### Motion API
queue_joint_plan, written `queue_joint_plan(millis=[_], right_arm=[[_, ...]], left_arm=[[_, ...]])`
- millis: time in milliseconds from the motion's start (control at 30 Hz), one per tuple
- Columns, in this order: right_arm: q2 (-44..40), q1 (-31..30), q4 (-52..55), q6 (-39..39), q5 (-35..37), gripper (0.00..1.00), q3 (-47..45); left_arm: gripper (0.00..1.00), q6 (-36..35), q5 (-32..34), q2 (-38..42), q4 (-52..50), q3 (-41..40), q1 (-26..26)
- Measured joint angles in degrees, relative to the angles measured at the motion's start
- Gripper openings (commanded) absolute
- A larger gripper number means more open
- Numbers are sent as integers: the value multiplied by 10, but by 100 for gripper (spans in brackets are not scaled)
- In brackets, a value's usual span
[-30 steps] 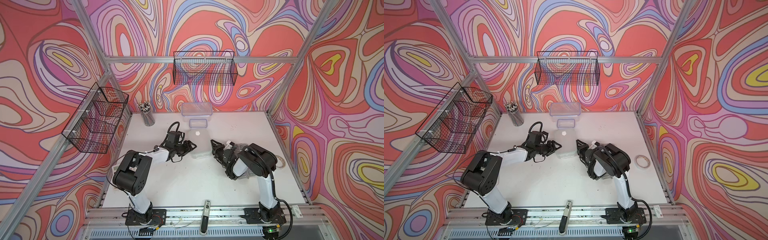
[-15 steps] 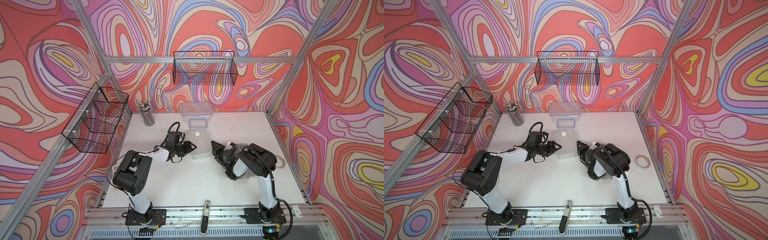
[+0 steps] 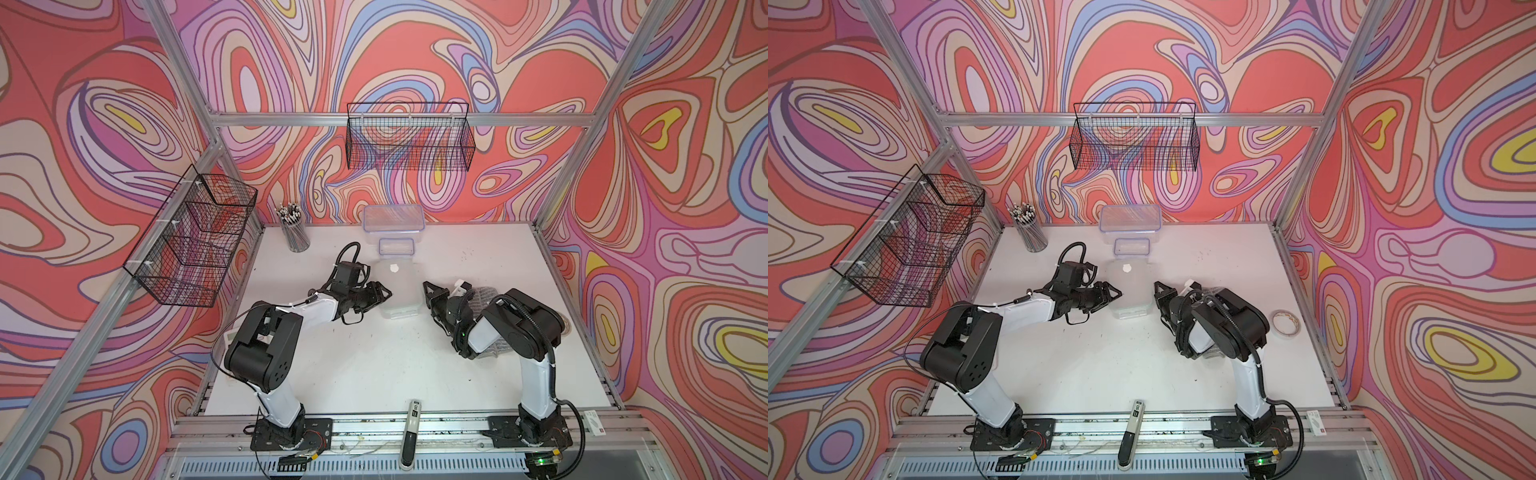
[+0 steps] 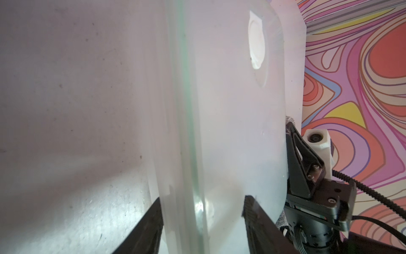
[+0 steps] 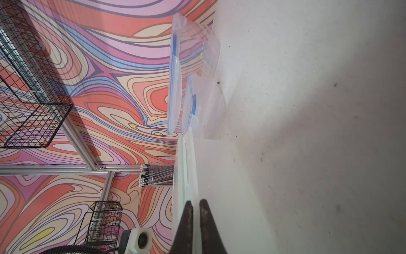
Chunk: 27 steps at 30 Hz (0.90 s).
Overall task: Wipe the insides of the lunch boxes
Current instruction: Open the fastener of the lunch box.
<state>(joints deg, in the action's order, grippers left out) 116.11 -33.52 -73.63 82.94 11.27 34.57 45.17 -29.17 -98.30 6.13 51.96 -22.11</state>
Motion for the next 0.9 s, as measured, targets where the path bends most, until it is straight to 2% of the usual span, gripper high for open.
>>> queue_joint_plan(millis=[267, 433, 633, 733, 800, 900], right_arm=[[-48, -30, 81, -34, 19, 7, -4], [-62, -46, 114, -44, 29, 13, -4], [-73, -60, 135, -48, 17, 40, -13], [-85, -67, 156, -55, 6, 50, -17], [-96, -70, 168, -58, 5, 62, -24], [-115, -70, 185, -61, 8, 75, -43]], left_arm=[[58, -29, -1, -10, -28, 22, 24], [58, -46, 1, -17, -39, 40, 31], [60, -51, -2, -19, -39, 43, 29], [65, -51, -3, -19, -41, 43, 26], [69, -52, -3, -19, -47, 43, 26], [73, -54, -3, -19, -47, 43, 26]])
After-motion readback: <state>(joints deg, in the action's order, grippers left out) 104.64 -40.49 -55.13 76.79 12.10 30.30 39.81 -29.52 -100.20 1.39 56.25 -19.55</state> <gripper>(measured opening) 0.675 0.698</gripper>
